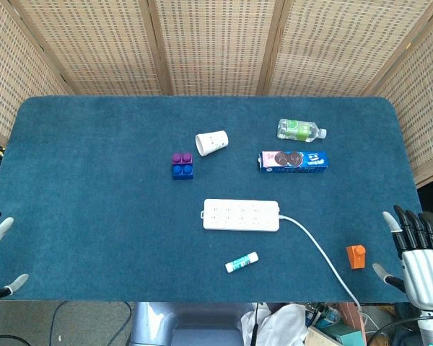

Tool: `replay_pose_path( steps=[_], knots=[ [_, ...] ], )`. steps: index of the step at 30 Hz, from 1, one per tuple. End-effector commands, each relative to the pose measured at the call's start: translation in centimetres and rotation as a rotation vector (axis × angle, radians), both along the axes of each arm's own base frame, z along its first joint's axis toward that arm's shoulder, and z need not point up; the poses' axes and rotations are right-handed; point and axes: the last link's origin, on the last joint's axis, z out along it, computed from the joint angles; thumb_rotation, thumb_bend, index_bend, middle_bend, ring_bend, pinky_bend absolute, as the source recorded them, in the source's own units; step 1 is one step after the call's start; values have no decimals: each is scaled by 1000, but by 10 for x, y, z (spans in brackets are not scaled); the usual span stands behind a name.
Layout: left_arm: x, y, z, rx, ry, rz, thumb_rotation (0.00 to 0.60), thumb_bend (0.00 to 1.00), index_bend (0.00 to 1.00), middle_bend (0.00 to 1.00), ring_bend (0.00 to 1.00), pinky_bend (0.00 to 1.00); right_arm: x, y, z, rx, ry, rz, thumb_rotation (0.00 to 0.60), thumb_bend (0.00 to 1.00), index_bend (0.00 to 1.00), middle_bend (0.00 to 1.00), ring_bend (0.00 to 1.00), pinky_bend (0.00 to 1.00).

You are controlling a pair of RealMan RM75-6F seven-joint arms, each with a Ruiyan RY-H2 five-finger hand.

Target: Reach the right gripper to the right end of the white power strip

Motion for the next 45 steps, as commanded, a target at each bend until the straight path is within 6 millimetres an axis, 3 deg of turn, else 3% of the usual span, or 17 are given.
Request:
replay_pose_path(
  steps=[1, 10, 12, 13, 14, 16, 17, 19, 21, 23, 26, 28, 35, 45],
  knots=[
    [0, 0, 0, -1, -1, 0, 600, 0, 0, 0, 0, 0, 0, 0, 0, 2, -2, 0, 600, 0, 0, 0, 0, 0],
    [0, 1, 1, 2, -5, 0, 600, 0, 0, 0, 0, 0, 2, -2, -1, 10, -31, 15, 600, 0, 0, 16, 11, 9],
    [-1, 2, 1, 0, -3, 1, 600, 0, 0, 0, 0, 0, 3, -4, -2, 6, -53, 26, 600, 0, 0, 122, 128, 100],
    [-1, 2, 0, 1, -2, 3, 600, 0, 0, 0, 0, 0, 5, -6, -3, 6, -66, 37, 600, 0, 0, 226, 247, 239],
    [-1, 3, 0, 2, -1, 6, 600, 0, 0, 0, 0, 0, 6, -9, -4, 7, -72, 49, 600, 0, 0, 347, 379, 442],
    [-2, 7, -1, 3, 3, 16, 600, 0, 0, 0, 0, 0, 8, -18, -9, 20, -75, 88, 600, 0, 0, 548, 569, 798],
    [-2, 8, -1, 2, 4, 20, 600, 0, 0, 0, 0, 0, 9, -22, -10, 25, -72, 104, 600, 4, 0, 646, 661, 930],
    [-2, 10, -3, 1, 9, 30, 600, 0, 0, 0, 0, 0, 13, -31, -16, 55, -66, 129, 600, 71, 0, 738, 768, 998],
    [-2, 13, -4, -1, 15, 38, 600, 0, 0, 0, 0, 0, 22, -41, -22, 111, -88, 152, 600, 232, 0, 800, 847, 1000],
    [-1, 15, -6, 0, 19, 44, 600, 0, 0, 0, 0, 0, 33, -52, -27, 172, -117, 177, 600, 471, 0, 863, 916, 1000],
    [0, 19, -8, -1, 25, 50, 600, 0, 0, 0, 0, 0, 50, -72, -39, 292, -175, 208, 600, 754, 55, 902, 958, 1000],
    [0, 22, -10, -5, 32, 61, 600, 0, 0, 0, 0, 0, 59, -88, -51, 375, -178, 211, 600, 825, 124, 913, 967, 1000],
    [-4, 33, -12, -6, 41, 101, 600, 0, 0, 0, 0, 0, 73, -120, -94, 540, -107, 164, 600, 860, 288, 919, 972, 1000],
    [-5, 42, -18, -16, 61, 133, 600, 0, 0, 0, 0, 0, 85, -147, -139, 646, -60, 89, 600, 861, 290, 920, 972, 1000]
  ],
)
